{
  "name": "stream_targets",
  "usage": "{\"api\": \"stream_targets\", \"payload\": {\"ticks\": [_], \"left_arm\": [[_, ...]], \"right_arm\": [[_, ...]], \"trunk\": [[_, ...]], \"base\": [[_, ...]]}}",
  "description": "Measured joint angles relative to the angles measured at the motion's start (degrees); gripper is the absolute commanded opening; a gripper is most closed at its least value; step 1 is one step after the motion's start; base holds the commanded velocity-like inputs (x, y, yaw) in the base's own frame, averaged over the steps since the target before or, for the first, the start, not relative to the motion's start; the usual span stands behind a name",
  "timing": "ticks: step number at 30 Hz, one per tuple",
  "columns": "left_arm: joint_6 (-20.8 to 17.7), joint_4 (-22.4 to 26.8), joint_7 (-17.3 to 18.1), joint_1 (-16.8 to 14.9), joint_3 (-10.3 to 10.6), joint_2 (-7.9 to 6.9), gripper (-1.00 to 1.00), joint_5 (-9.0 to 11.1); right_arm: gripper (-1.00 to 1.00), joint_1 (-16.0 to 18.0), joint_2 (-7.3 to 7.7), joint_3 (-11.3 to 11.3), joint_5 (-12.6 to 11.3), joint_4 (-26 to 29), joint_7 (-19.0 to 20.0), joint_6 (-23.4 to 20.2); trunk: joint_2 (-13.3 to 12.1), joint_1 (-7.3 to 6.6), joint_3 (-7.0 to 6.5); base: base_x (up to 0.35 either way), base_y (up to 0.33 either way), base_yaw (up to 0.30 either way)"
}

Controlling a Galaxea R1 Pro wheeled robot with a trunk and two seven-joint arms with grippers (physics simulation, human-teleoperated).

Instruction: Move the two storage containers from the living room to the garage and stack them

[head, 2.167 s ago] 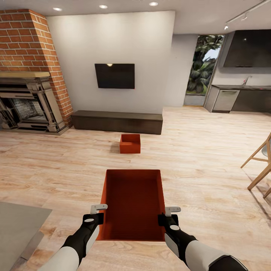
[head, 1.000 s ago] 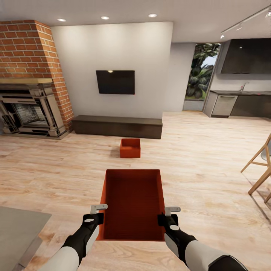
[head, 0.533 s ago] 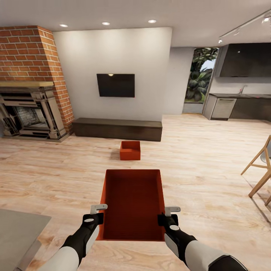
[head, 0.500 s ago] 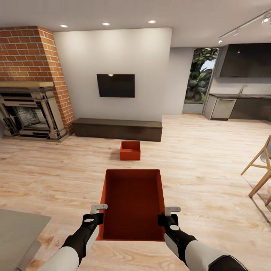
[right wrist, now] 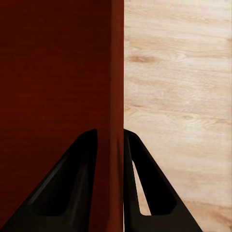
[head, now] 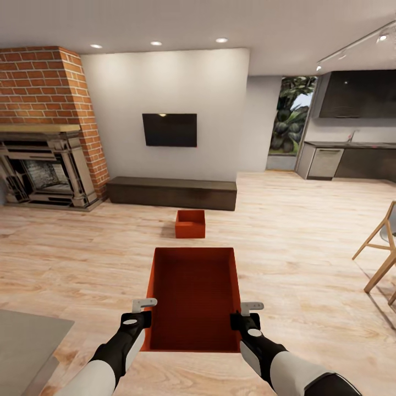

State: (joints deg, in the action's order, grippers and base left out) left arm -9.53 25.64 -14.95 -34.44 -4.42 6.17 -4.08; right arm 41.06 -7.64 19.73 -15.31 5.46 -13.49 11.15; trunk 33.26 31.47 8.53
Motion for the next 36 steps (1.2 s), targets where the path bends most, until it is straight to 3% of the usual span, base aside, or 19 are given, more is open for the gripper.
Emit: {"api": "stream_targets", "payload": {"ticks": [36], "left_arm": [[0.00,0.00,-0.03,0.00,0.00,0.03,-1.00,0.02]], "right_arm": [[-1.00,0.00,-0.01,0.00,0.01,0.00,0.01,-0.01]], "trunk": [[-0.01,0.00,-3.29]], "base": [[0.000,0.000,0.000]]}}
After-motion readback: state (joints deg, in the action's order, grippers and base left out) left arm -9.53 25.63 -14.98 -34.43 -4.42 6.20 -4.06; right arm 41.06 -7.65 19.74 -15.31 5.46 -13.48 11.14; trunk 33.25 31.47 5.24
